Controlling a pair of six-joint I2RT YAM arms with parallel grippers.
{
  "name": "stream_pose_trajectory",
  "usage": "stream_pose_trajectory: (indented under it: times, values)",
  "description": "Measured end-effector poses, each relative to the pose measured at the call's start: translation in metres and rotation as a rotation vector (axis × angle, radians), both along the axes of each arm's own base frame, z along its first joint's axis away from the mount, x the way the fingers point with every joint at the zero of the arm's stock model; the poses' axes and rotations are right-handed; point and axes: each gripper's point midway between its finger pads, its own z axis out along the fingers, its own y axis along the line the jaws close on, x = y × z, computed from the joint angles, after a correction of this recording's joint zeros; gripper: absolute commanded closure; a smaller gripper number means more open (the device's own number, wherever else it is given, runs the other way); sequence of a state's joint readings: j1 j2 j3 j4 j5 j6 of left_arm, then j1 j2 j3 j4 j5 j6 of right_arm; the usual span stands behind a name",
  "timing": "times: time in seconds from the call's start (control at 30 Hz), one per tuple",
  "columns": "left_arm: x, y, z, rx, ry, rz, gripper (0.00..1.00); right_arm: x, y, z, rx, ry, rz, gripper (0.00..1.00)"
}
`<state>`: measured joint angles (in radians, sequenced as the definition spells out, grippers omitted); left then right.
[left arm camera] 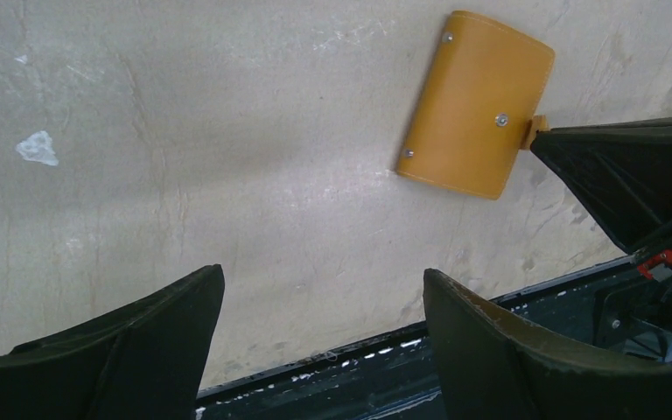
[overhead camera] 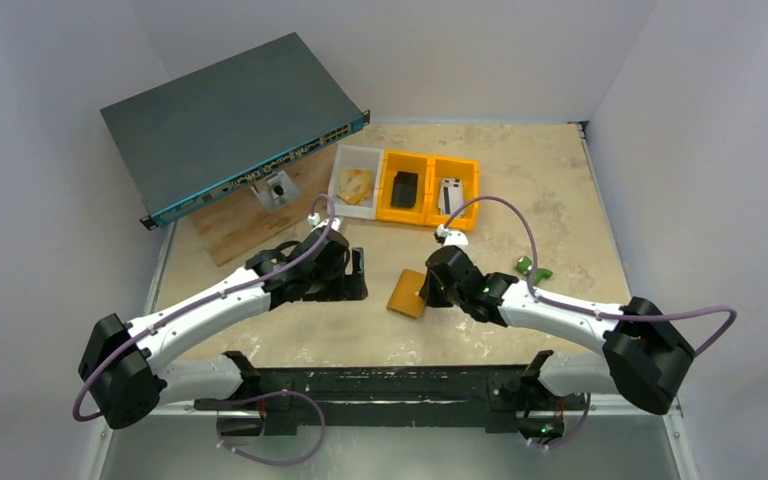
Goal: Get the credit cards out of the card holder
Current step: Open the card holder at the center of the board.
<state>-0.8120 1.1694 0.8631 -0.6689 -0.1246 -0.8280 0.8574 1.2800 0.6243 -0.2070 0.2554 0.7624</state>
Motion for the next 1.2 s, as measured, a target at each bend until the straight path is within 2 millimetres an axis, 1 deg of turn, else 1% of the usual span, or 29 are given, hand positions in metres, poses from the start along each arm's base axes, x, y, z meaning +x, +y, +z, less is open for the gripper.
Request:
stream_pose_trajectory:
  times: [0.07,0.2,0.3,0.47,0.53,0.67,0.8,0.87,1.03,1.13,1.2]
  values:
    - [-0.001,-0.004,-0.003,-0.012,0.013,-0.002,0.24,-0.002,0.01,0.009,0.059,-0.013,0.039,1.0]
    - [-0.002,-0.007,-0.007,-0.023,0.032,0.005,0.3,-0.001,0.026,0.028,0.148,-0.048,0.089,1.0]
    - [-0.001,-0.009,-0.007,-0.029,0.033,0.004,0.32,-0.003,0.033,0.04,0.193,-0.061,0.114,1.0]
    - [-0.001,-0.009,-0.009,-0.03,0.036,0.01,0.34,-0.005,0.04,0.054,0.224,-0.073,0.158,1.0]
    - [-0.002,-0.007,-0.011,-0.027,0.042,0.02,0.36,-0.005,0.044,0.061,0.238,-0.077,0.174,1.0]
    - [-0.002,-0.003,-0.014,-0.011,0.043,0.041,0.37,-0.002,0.056,0.082,0.268,-0.103,0.211,1.0]
    - [-0.002,0.004,-0.016,0.004,0.041,0.075,0.37,-0.001,0.068,0.095,0.285,-0.109,0.256,1.0]
    - [-0.004,0.009,-0.017,0.016,0.04,0.091,0.37,-0.003,0.073,0.094,0.281,-0.094,0.284,1.0]
    - [-0.006,0.018,-0.019,0.035,0.037,0.122,0.4,-0.015,0.081,0.077,0.253,-0.019,0.357,1.0]
    - [-0.009,0.021,-0.023,0.044,0.049,0.131,0.43,-0.024,0.082,0.071,0.244,0.017,0.396,1.0]
    - [-0.011,0.023,-0.026,0.048,0.06,0.137,0.44,-0.029,0.079,0.068,0.228,0.036,0.406,1.0]
